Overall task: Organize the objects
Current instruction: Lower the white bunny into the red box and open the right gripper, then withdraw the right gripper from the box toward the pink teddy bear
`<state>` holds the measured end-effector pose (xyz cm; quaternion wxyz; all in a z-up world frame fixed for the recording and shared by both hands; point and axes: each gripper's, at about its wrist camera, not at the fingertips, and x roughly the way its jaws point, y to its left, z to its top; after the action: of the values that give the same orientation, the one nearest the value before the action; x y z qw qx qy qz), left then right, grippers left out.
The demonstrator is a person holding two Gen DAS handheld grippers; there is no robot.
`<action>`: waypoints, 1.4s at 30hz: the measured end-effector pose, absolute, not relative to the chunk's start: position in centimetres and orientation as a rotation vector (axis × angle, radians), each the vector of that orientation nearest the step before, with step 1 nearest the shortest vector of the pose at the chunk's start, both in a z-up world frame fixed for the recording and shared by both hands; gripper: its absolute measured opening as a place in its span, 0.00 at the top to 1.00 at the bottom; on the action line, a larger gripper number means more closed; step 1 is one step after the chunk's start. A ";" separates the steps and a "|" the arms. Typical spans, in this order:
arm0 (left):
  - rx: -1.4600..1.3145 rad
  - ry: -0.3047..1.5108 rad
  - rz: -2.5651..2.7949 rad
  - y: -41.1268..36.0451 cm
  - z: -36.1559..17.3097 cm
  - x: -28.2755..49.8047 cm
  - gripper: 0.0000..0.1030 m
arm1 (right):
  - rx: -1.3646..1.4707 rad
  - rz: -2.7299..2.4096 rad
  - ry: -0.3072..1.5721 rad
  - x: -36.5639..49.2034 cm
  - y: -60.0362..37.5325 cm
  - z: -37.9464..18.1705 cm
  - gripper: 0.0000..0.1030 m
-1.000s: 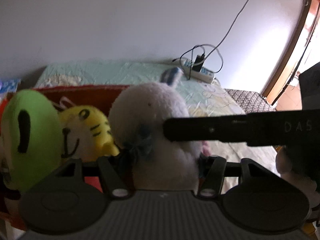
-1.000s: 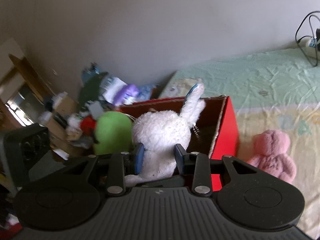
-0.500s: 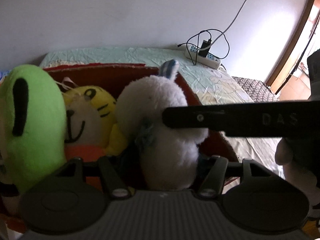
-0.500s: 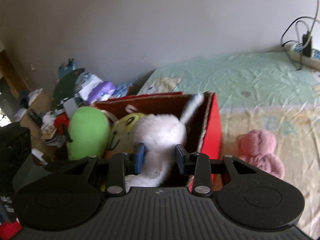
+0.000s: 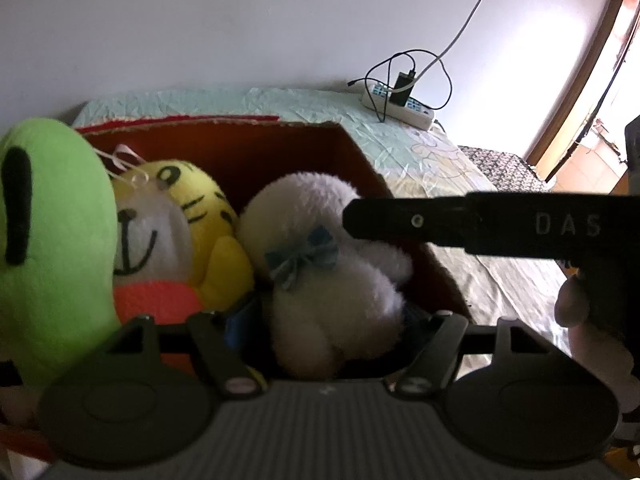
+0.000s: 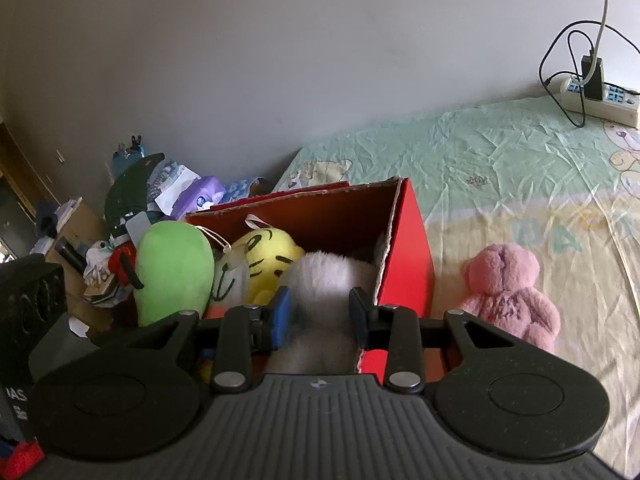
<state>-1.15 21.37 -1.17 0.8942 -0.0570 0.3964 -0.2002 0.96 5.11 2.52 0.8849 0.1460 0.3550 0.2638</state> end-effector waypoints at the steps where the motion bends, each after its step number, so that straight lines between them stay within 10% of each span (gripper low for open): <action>1: -0.116 0.819 -0.415 21.4 -1.0 -1.4 0.28 | 0.309 0.550 0.738 0.9 5.0 2.5 0.65; 42: -0.048 0.872 -0.173 19.4 1.1 -2.1 0.09 | 0.409 0.625 0.707 -1.0 3.1 1.4 0.76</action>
<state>-2.13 19.36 1.11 0.9027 -0.0231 0.4215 -0.0835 -0.95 3.06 1.39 0.8707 0.1957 0.3381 0.2989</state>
